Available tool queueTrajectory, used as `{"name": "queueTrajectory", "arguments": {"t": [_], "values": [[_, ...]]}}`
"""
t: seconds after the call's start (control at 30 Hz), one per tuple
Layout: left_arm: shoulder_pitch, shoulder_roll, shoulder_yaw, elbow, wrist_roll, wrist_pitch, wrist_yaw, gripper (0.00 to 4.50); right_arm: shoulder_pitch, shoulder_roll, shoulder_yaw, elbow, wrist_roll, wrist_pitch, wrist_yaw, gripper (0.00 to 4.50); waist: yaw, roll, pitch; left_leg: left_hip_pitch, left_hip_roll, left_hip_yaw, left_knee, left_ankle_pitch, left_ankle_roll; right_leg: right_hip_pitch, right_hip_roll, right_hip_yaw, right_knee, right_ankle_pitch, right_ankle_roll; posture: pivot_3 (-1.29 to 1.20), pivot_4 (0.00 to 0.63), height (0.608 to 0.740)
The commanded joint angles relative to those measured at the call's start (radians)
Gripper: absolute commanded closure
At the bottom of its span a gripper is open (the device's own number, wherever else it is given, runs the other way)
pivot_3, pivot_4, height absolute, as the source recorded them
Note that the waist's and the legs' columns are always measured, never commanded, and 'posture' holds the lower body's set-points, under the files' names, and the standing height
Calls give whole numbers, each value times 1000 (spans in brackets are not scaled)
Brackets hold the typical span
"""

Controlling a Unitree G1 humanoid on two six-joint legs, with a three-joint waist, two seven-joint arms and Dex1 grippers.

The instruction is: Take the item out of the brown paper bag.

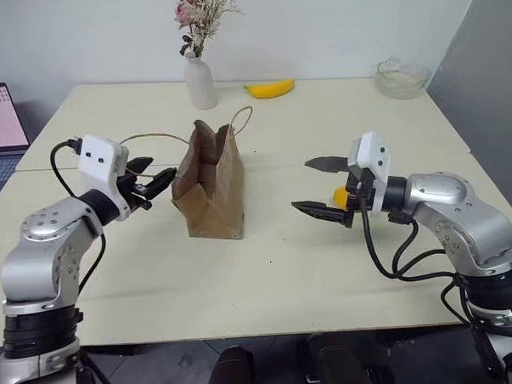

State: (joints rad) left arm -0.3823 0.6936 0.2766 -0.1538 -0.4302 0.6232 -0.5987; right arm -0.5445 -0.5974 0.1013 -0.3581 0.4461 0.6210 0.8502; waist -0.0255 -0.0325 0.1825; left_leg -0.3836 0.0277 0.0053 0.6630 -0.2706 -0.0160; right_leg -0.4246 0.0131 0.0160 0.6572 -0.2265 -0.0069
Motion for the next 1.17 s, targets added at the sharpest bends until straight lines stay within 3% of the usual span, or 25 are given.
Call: {"name": "queueTrajectory", "arguments": {"t": [0.03, 0.17, 0.4, 0.67, 0.93, 1.17], "values": [[-87, -24, 0, 23, -5, -19, 28, 1106, 1, -3, -14, -46, 7, -7, -7, 0, 0, 0, 0, 0, 0, 0, 0, 0, 0, 0, 0, 0, 0, 0, 0, 0, 150, 740], [-161, -68, 19, 70, -51, 18, 36, 63, 14, -8, -19, -67, 18, 7, -13, 0, -1, 0, 0, 0, 0, 0, 0, 0, 0, 0, 0, 0, 0, 0, 0, 0, 150, 740], [-134, -80, 73, 55, -112, 83, 65, 63, 18, -5, -20, -84, 22, 14, -20, 0, -7, 0, 0, 0, 1, 0, 0, 0, 0, 0, 1, 0, 0, 0, 0, 0, 150, 740], [33, -96, 167, -108, -54, -25, 192, 63, 59, -7, -25, -111, 22, -5, -22, 0, -2, 0, 0, 1, 1, 0, 0, 0, 0, 0, 0, 0, 0, 0, 0, 0, 150, 740], [341, -115, 214, -427, 63, -92, 288, 63, 161, 39, -46, -123, -14, -111, -86, 0, -1, -1, -1, 1, 0, 0, 0, 0, 0, 1, -1, 0, -1, 0, 0, 0, 150, 740], [480, -171, 149, -533, 93, -98, 305, 63, 235, 125, -37, -117, -41, -179, -163, 0, -1, -1, -1, 4, 0, 0, 0, 0, 0, 3, -1, 0, 1, 0, 0, 0, 150, 740]]}}
